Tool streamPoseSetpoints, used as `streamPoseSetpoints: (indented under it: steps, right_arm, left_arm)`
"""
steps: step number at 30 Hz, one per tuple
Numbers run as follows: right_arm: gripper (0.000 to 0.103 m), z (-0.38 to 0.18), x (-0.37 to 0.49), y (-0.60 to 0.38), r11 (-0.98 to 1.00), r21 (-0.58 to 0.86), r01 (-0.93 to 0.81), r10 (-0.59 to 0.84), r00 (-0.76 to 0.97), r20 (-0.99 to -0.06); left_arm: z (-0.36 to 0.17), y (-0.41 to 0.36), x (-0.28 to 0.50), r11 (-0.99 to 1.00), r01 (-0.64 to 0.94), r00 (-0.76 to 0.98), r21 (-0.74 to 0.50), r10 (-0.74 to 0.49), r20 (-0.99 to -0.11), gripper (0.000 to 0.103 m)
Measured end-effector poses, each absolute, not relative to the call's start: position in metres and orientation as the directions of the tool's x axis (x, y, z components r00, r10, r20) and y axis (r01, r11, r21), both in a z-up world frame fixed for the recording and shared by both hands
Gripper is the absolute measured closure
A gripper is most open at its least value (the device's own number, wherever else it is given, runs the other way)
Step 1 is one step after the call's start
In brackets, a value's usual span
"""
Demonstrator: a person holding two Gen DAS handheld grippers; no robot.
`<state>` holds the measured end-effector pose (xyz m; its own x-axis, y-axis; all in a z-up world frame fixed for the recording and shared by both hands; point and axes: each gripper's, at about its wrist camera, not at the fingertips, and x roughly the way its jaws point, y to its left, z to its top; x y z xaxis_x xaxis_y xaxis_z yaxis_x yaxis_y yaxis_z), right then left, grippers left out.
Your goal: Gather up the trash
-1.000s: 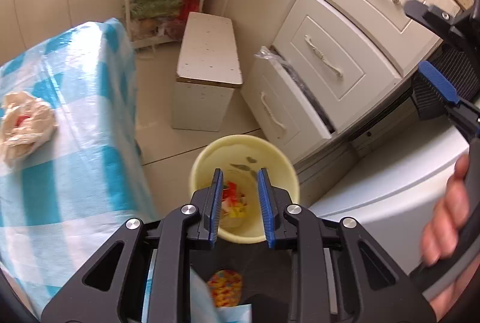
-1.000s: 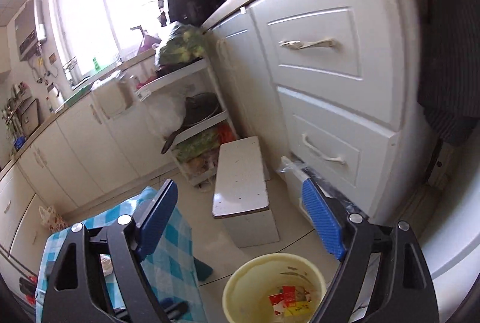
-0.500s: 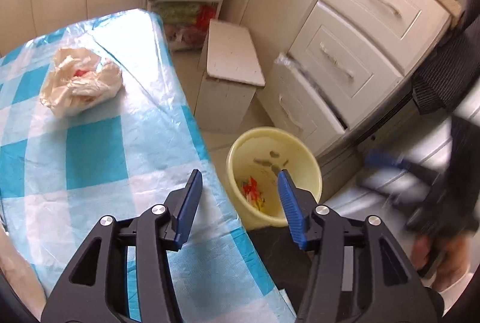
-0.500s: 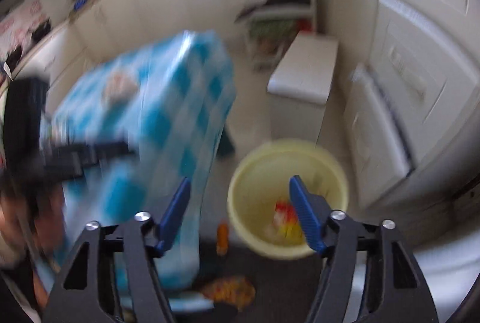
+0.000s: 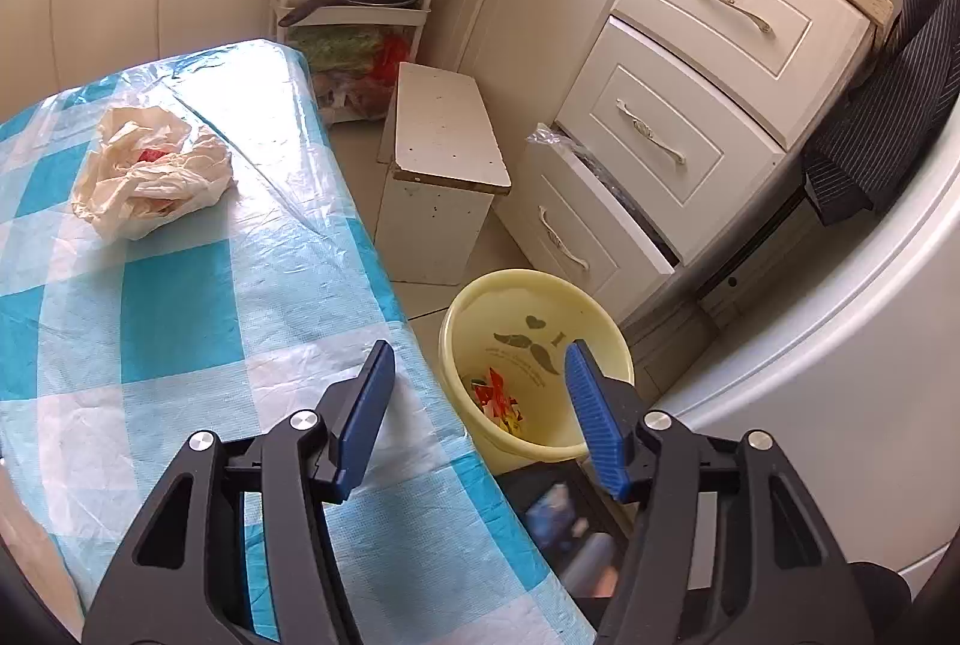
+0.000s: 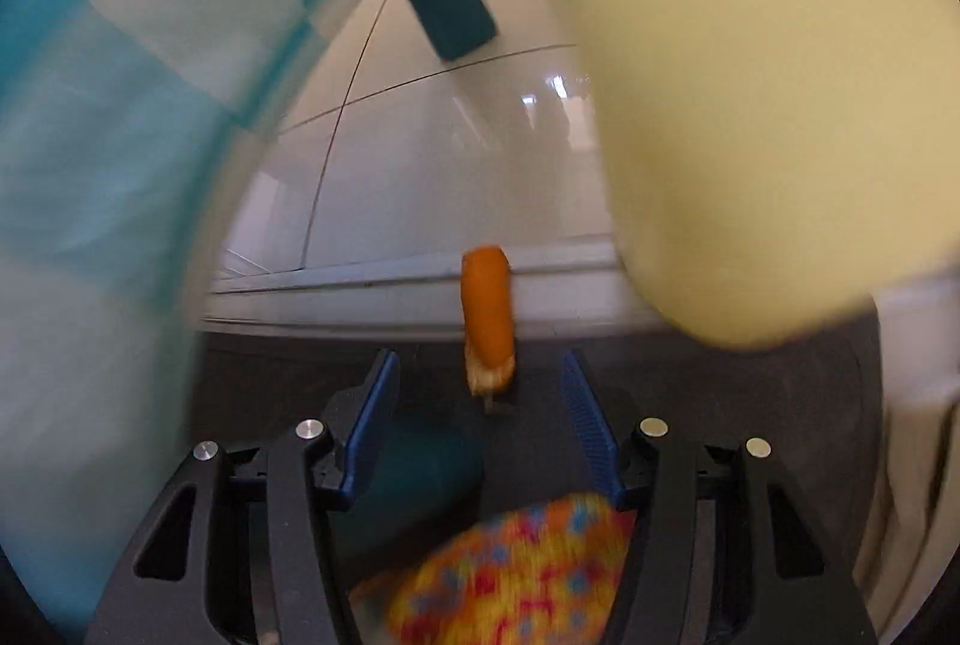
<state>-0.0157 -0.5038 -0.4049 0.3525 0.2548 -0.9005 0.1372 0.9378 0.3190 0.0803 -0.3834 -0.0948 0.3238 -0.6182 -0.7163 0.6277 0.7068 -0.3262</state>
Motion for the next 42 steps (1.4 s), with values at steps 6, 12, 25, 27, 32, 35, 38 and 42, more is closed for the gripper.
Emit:
streamPoseSetpoints:
  steps: [6,12,25,27,32,35,38,42]
  right_arm:
    - [0.047,-0.458,0.016,-0.47,0.979,0.204,0.028,0.189,0.271,-0.944]
    - [0.083,-0.483,0.02,-0.465,0.988,0.156,0.017,0.149,0.212,-0.966]
    - [0.089,-0.382,-0.108,-0.522,0.974,0.063,0.217,-0.016,0.346,-0.938]
    - [0.089,-0.355,-0.129,-0.536,0.961,0.042,0.272,-0.066,0.376,-0.924]
    - [0.089,-0.267,-0.151,-0.56,0.925,0.004,0.38,-0.199,0.492,-0.848]
    - [0.089,-0.213,-0.133,-0.556,0.93,-0.015,0.366,-0.241,0.58,-0.778]
    - [0.089,-0.168,-0.109,-0.564,0.946,-0.03,0.324,-0.245,0.647,-0.722]
    - [0.076,-0.154,-0.041,-0.588,0.962,-0.032,0.272,-0.194,0.592,-0.782]
  left_arm:
    - [-0.096,-0.386,0.079,0.697,0.64,0.32,-0.322,-0.623,-0.714,0.042]
    - [-0.096,-0.388,0.077,0.696,0.647,0.324,-0.311,-0.62,-0.714,0.041]
    - [-0.096,-0.389,0.077,0.697,0.647,0.325,-0.309,-0.619,-0.715,0.04]
    - [-0.096,-0.388,0.077,0.697,0.647,0.326,-0.309,-0.619,-0.715,0.04]
    - [-0.097,-0.39,0.076,0.704,0.649,0.335,-0.289,-0.606,-0.722,0.04]
    - [-0.096,-0.392,0.075,0.71,0.652,0.345,-0.265,-0.59,-0.73,0.04]
    - [-0.094,-0.394,0.074,0.723,0.649,0.358,-0.239,-0.567,-0.742,0.04]
    - [-0.083,-0.383,0.072,0.747,0.613,0.37,-0.256,-0.559,-0.742,0.04]
